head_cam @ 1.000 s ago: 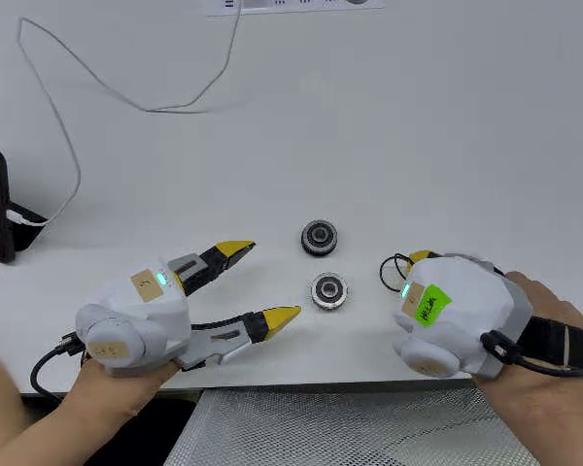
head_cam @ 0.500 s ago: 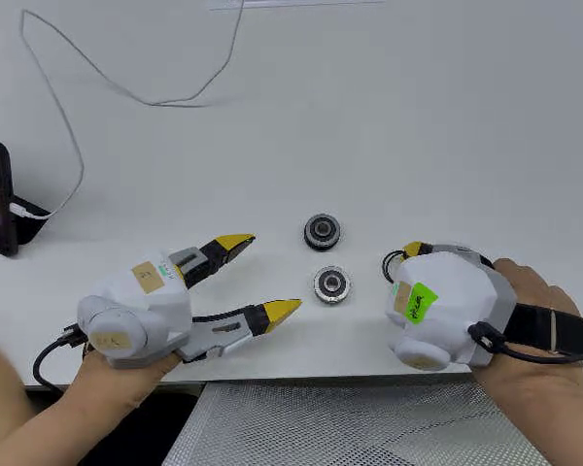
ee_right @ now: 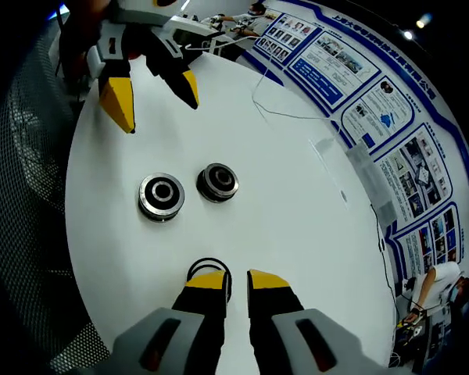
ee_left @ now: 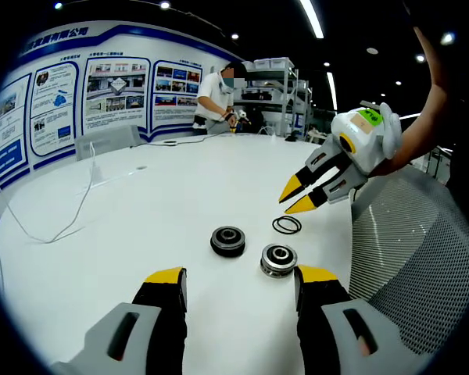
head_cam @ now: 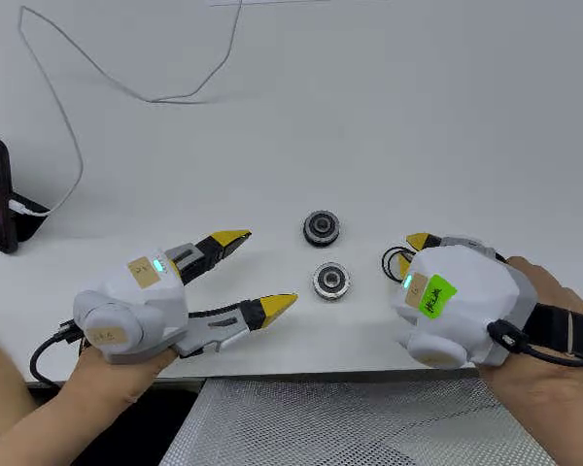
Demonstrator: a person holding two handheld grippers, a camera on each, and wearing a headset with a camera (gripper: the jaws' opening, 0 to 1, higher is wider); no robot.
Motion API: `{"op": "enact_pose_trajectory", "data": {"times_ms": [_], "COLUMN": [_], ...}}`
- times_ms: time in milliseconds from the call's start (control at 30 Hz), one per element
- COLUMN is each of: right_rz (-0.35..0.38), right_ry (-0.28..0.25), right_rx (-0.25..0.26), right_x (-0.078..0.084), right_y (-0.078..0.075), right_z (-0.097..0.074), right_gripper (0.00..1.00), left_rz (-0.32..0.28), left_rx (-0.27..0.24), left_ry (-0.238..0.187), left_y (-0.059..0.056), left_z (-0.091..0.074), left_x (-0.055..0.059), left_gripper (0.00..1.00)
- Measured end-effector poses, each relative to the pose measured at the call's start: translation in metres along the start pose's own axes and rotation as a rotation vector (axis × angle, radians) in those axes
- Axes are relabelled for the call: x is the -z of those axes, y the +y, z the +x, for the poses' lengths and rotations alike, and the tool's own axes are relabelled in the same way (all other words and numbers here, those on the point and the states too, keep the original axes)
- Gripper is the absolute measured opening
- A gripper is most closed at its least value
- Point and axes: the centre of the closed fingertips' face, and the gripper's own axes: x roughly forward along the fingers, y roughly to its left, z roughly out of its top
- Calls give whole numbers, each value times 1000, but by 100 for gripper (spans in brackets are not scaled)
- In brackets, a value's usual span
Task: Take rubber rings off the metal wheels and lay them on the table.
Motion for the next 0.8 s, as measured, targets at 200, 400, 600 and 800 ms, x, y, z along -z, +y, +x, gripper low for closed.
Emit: {"op": "enact_pose_trajectory", "data": {"times_ms": [200, 400, 600, 800], "right_rz": [71, 148, 288, 381], "right_ry": [-35, -88, -129, -149], "right_rx": [-28, -89, -119, -127], "right_x": [-4, -9, -20, -27], "right_y": [8, 21, 16, 8], "right_z": [-5, -6, -2, 4], "right_gripper": [14, 19, 20, 20], "left_rz": [2, 0, 6, 25], "left_rx": [1, 2, 4, 7], "left_ry": [4, 6, -4, -11], "left_y": [0, 0, 2, 5], "left_z": [0, -1, 3, 12], "left_x": [0, 0, -8, -18], "left_gripper": [56, 55, 49, 44]}}
